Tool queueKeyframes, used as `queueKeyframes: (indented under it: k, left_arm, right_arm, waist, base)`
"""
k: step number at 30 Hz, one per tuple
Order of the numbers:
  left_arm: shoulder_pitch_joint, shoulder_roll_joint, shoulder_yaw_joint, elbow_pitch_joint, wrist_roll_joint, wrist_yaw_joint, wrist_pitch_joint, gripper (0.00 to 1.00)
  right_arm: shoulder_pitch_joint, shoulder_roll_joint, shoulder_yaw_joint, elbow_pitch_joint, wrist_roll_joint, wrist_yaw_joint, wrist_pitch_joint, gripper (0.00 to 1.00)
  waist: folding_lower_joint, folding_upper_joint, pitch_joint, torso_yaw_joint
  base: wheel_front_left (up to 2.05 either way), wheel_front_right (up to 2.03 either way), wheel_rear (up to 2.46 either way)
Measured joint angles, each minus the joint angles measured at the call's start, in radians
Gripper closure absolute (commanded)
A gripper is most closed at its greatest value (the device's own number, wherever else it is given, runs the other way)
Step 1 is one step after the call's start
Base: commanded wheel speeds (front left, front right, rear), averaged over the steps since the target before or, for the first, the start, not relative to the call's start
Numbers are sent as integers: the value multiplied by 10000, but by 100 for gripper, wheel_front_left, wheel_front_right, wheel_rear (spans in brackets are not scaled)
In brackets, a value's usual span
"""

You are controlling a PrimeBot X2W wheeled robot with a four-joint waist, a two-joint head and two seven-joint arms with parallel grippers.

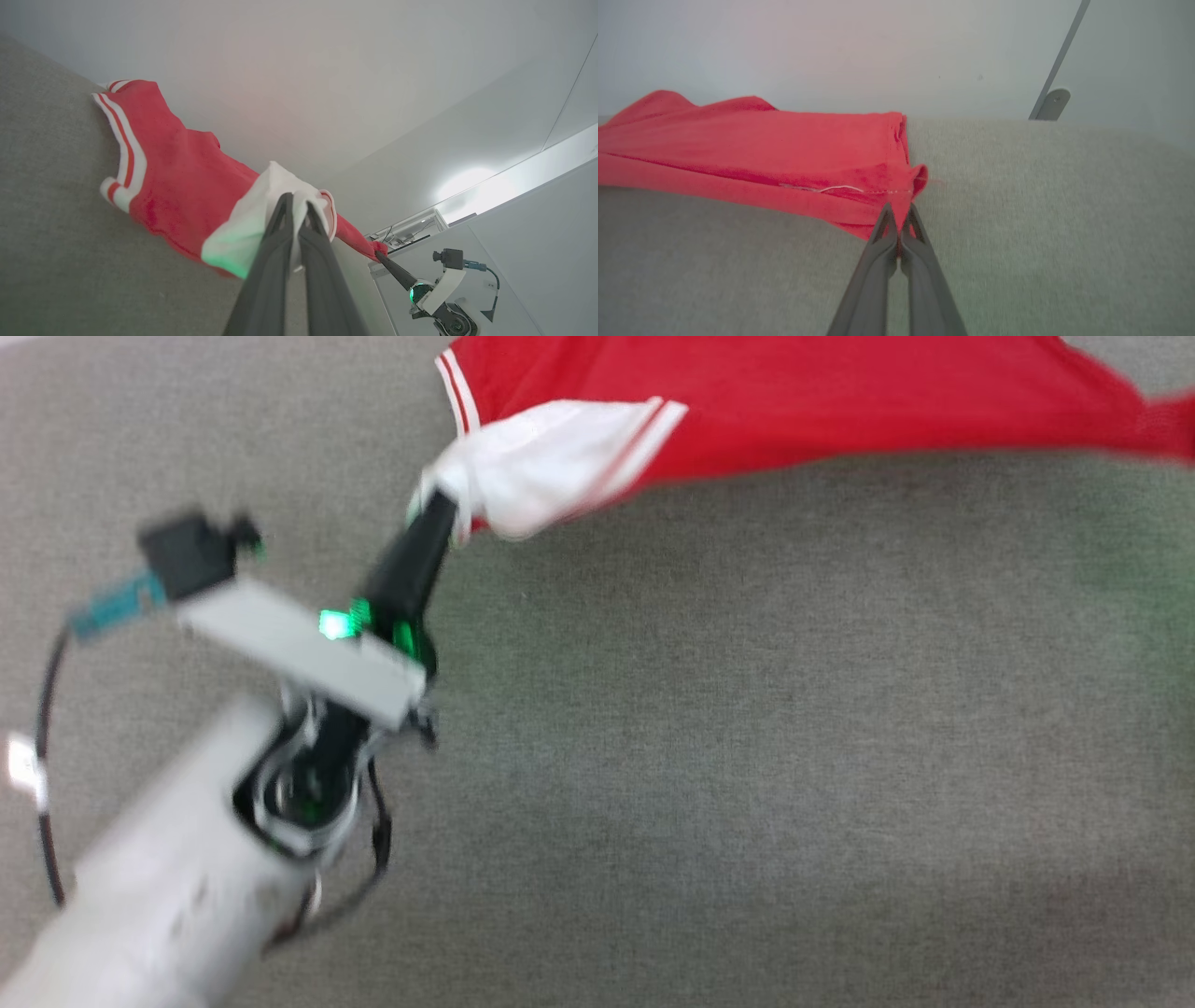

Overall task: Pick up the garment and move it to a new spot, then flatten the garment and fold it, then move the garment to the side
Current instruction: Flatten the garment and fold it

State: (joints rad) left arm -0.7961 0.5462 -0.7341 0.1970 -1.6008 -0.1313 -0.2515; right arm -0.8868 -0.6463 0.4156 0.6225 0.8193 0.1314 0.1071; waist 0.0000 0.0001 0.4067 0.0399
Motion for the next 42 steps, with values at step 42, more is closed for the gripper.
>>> queueKeyframes:
  k: [42]
  left_arm:
    - [4111, 1034, 1898, -3779, 2332, 2, 999, 100]
  right_arm:
    - [6550, 545, -4957, -7737, -240, -2, 5216, 100]
  waist:
    - [0, 0, -453, -339]
  base:
    - [0, 0, 0]
